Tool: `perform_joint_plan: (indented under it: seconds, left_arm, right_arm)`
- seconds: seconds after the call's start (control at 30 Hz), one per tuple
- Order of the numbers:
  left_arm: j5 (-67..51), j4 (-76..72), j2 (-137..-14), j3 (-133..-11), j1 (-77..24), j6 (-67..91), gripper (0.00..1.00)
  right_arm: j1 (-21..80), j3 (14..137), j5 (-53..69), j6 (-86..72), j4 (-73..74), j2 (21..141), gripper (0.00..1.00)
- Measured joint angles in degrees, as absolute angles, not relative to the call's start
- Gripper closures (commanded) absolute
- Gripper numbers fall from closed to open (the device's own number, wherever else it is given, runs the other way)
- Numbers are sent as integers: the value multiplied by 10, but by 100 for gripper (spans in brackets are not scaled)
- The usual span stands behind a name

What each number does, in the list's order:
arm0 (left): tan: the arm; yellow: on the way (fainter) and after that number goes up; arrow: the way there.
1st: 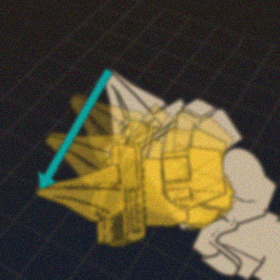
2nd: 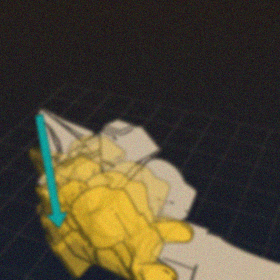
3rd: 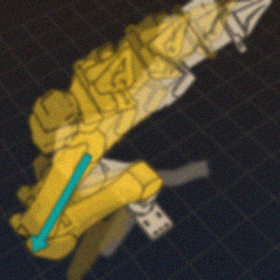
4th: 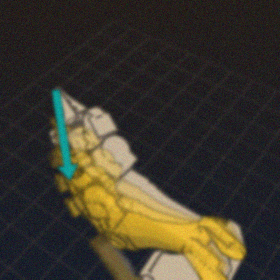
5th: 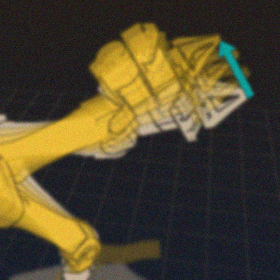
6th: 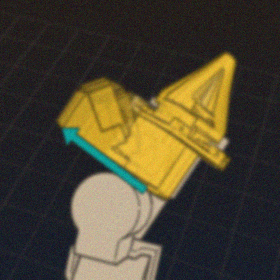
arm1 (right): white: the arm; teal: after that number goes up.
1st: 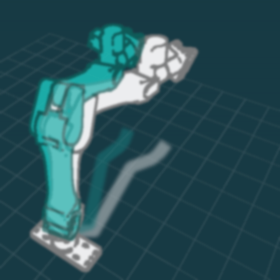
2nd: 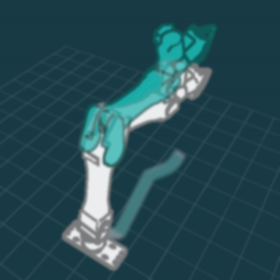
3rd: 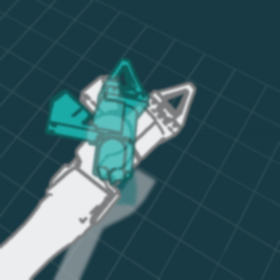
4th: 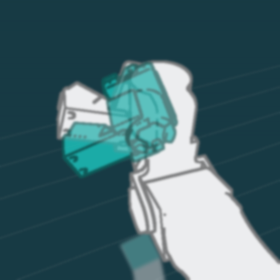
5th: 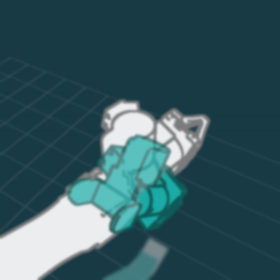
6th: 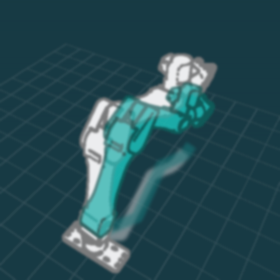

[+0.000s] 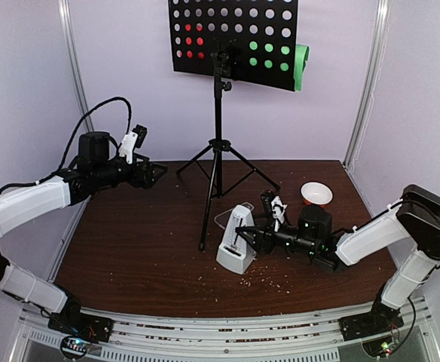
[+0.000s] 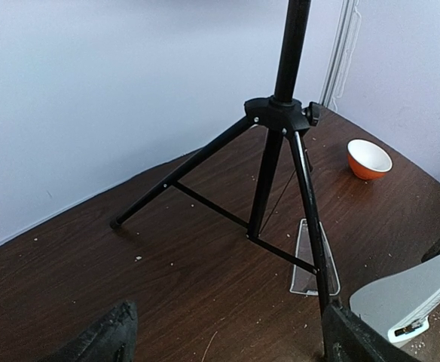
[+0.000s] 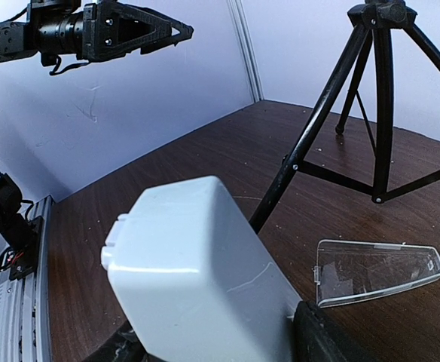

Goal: Pack up the instrument practice props

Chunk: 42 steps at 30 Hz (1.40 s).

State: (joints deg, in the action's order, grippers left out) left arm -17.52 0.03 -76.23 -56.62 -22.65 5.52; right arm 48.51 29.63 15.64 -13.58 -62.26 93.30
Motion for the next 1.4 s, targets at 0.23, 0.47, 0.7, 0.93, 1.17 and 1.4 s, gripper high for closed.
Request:
perform_joint_plan:
  seconds: [0.23, 0.47, 0.7, 0.93, 1.17, 1.4]
  left_arm:
    - [-175, 0, -762, -566, -227, 55, 12]
    - [-175, 0, -762, -566, -227, 55, 12]
    - [-175, 0, -762, -566, -227, 55, 12]
    - [-175, 0, -762, -566, -227, 54, 12]
    - [-154, -4, -760, -549, -269, 17, 12]
    - [-196, -21, -823, -547, -448, -22, 12]
  right_arm:
    - [485, 300, 156, -154, -618, 936, 33]
    - [485, 319, 157, -171, -583, 936, 25]
    - [485, 324, 159, -184, -566, 935, 0]
    - [485, 324, 160, -178, -513, 887, 0]
    - [468, 320, 119, -167, -442, 724, 0]
    - [398, 287, 9, -223, -371, 617, 0]
